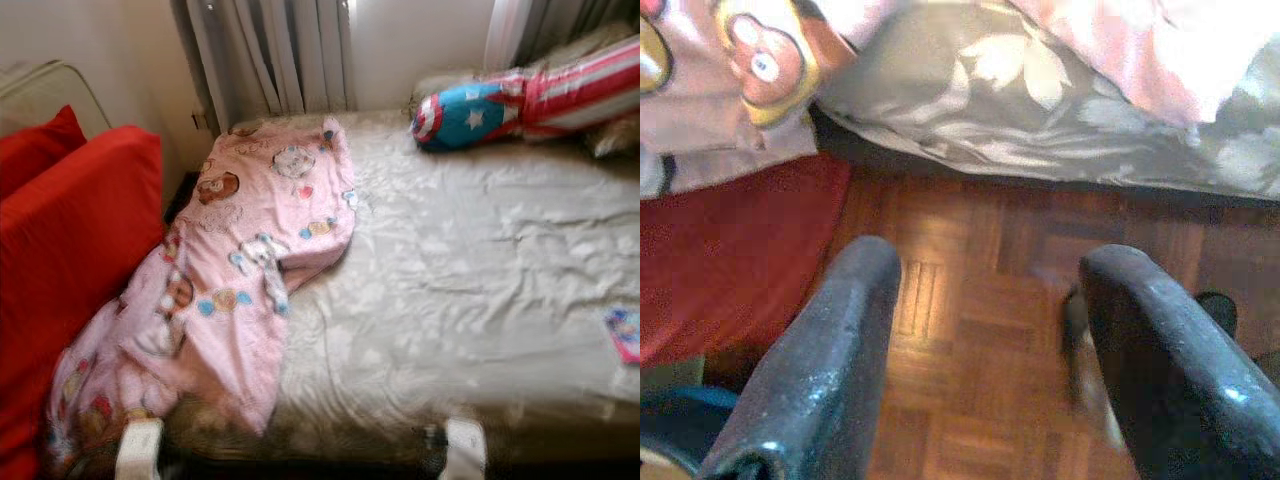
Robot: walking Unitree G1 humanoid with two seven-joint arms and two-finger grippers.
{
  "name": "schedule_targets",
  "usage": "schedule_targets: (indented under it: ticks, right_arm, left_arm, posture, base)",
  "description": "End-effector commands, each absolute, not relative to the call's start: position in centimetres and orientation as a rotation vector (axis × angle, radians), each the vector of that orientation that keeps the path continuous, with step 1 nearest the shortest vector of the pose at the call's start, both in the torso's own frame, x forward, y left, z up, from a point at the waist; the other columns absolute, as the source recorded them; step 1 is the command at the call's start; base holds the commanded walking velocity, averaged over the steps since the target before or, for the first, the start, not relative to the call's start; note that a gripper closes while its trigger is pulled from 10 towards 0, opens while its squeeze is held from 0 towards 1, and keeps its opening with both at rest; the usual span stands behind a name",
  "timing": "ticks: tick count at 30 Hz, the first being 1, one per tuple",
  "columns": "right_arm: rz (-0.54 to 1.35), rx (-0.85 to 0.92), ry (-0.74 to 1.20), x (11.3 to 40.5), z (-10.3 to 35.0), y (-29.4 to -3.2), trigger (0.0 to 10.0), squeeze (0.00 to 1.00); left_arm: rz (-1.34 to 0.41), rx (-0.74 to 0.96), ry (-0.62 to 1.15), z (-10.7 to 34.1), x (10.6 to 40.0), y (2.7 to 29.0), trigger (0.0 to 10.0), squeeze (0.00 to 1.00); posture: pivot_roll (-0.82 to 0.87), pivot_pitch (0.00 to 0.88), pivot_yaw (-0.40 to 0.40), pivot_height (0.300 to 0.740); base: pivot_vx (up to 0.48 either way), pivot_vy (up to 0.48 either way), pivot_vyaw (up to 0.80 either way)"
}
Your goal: Clean up the room
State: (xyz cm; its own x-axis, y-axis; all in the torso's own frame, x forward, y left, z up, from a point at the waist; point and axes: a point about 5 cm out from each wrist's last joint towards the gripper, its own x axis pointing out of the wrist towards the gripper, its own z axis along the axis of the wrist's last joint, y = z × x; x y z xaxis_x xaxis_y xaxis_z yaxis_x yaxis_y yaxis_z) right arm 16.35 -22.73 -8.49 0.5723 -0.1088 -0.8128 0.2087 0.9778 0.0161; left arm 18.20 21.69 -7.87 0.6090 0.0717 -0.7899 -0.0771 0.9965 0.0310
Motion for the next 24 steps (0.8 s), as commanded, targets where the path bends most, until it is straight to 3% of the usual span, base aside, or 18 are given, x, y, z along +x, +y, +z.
schedule_targets:
  ticks: [1, 10, 20, 24]
  right_arm:
    - [-0.165, 0.119, 0.936, 16.85, -8.43, -22.04, 10.0, 0.00]
    - [-0.155, 0.113, 0.938, 16.81, -8.44, -22.03, 10.0, 0.00]
    - [-0.134, 0.090, 0.928, 16.91, -8.35, -22.05, 10.0, 0.00]
    - [-0.133, 0.087, 0.925, 16.91, -8.34, -22.06, 10.0, 0.00]
  left_arm:
    - [0.101, 0.018, 0.908, -7.61, 18.36, 22.52, 10.0, 0.00]
    - [0.097, 0.021, 0.909, -7.63, 18.33, 22.48, 10.0, 0.00]
    - [0.093, 0.027, 0.907, -7.63, 18.32, 22.47, 10.0, 0.00]
    - [0.092, 0.027, 0.908, -7.64, 18.30, 22.51, 10.0, 0.00]
  posture:
    - [-0.18, 0.000, 0.069, 0.740]
    - [-0.17, 0.000, 0.069, 0.740]
    - [-0.17, 0.000, 0.068, 0.740]
    - [-0.17, 0.000, 0.067, 0.740]
  base:
    - [0.000, 0.480, 0.00]
    - [0.000, 0.459, 0.00]
    - [0.000, 0.000, 0.00]
    - [0.000, 0.000, 0.80]
